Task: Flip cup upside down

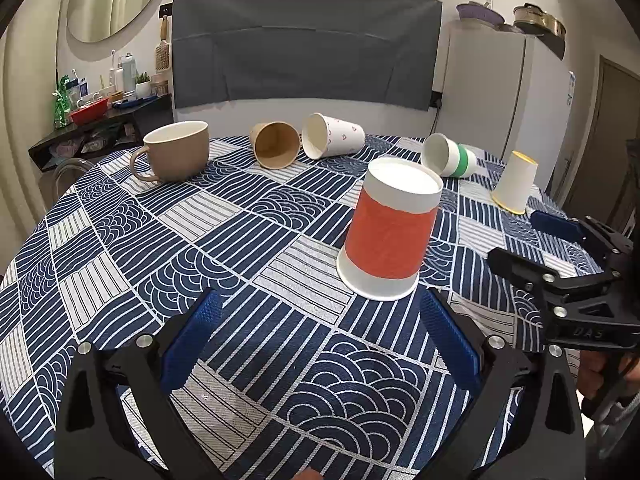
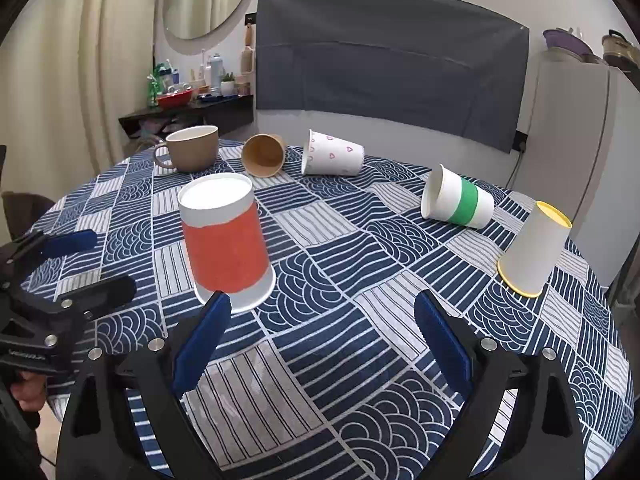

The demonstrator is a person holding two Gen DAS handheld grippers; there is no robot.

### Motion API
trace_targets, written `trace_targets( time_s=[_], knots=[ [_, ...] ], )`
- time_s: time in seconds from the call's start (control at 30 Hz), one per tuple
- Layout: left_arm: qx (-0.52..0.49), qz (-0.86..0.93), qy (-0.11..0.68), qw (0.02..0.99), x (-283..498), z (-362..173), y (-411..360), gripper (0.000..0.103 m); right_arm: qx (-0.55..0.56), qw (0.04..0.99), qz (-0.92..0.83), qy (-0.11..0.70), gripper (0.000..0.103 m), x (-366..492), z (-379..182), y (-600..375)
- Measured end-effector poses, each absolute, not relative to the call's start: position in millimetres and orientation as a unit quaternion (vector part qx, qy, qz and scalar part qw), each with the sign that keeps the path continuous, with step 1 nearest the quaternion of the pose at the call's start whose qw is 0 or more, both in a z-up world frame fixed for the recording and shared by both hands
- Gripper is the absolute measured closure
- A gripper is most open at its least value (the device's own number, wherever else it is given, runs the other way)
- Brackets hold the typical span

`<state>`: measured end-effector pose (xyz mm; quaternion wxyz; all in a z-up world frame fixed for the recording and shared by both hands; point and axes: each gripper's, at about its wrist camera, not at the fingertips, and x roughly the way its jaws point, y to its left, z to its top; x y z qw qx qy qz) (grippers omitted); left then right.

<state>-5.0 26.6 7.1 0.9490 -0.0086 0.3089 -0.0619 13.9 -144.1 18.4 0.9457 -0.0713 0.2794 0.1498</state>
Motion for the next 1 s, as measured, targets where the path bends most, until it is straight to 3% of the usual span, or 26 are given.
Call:
trace_targets(
  time_s=[1.0],
  knots=[
    [0.033, -0.035, 0.285, 0.957, -17, 5, 14, 0.006, -0.047, 0.936, 0.202, 0.285, 0.012, 16, 3, -153]
  ],
)
